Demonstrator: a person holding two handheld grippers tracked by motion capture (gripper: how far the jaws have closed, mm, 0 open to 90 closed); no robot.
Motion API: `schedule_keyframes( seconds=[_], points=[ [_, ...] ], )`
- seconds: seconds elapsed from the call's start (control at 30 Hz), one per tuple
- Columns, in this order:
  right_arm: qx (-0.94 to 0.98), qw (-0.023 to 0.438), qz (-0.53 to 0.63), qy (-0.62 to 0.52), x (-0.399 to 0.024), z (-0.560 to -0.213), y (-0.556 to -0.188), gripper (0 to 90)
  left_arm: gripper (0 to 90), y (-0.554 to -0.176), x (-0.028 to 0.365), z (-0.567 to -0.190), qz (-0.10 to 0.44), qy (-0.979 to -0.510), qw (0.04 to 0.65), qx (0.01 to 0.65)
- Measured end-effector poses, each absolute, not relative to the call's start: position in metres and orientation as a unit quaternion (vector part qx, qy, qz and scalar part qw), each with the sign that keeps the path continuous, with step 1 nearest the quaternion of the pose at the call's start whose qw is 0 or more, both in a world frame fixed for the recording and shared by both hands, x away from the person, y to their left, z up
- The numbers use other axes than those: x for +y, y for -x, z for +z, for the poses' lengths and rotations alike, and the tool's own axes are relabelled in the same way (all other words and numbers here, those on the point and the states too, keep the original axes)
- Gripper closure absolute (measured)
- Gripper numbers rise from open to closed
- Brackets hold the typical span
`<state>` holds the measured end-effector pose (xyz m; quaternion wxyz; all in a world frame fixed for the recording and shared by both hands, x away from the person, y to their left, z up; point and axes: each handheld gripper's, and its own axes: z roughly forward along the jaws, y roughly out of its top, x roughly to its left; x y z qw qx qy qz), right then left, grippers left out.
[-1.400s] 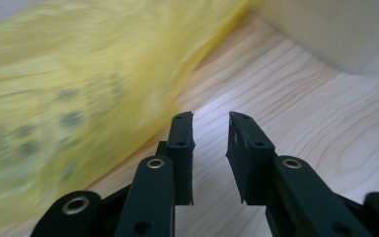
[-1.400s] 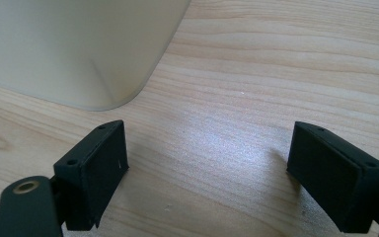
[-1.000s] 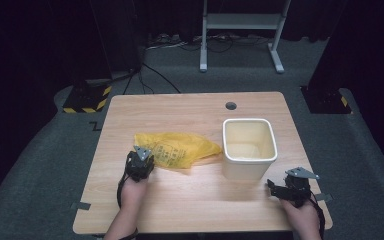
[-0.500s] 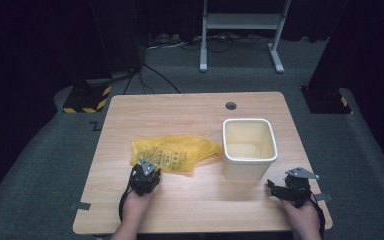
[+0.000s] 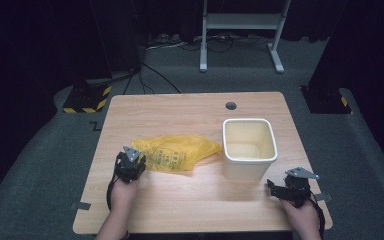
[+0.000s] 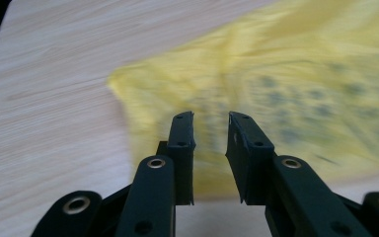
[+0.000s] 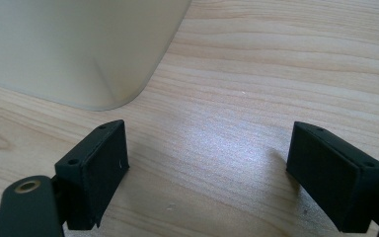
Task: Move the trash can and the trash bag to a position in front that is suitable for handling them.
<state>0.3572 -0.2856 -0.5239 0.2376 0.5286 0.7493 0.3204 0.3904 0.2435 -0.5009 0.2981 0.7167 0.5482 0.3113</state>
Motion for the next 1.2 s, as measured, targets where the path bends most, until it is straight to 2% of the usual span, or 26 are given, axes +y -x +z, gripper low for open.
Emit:
schedule_keyframes(
  seconds=[0.13,0.27,0.4,0.47,0.67,0.87,1.03,1.2],
  points=[
    [0.749,0.238,0.320,-0.529,-0.286,-0.524,-0.357,15.4,72.2,-0.402,0.247,-0.521,0.297,-0.721,0.281,0.559],
    [0.749,0.238,0.320,-0.529,-0.286,-0.524,-0.357,15.4,72.7,-0.396,0.249,-0.524,0.291,-0.716,0.295,0.563],
    [0.749,0.237,0.321,-0.529,-0.285,-0.524,-0.357,15.5,72.7,-0.376,0.248,-0.524,0.283,-0.717,0.301,0.562],
    [0.749,0.236,0.321,-0.530,-0.285,-0.524,-0.357,15.5,72.7,-0.355,0.243,-0.524,0.268,-0.717,0.314,0.561],
    [0.749,0.236,0.322,-0.528,-0.285,-0.524,-0.358,15.5,72.4,-0.319,0.214,-0.521,0.252,-0.760,0.310,0.512],
    [0.749,0.236,0.322,-0.528,-0.285,-0.524,-0.358,15.6,71.0,-0.302,0.191,-0.512,0.236,-0.782,0.326,0.475],
    [0.749,0.236,0.322,-0.528,-0.285,-0.524,-0.358,15.7,71.2,-0.308,0.191,-0.495,0.265,-0.786,0.341,0.443],
    [0.749,0.236,0.322,-0.528,-0.285,-0.524,-0.358,15.7,70.9,-0.334,0.202,-0.499,0.254,-0.806,0.327,0.424]
  ],
)
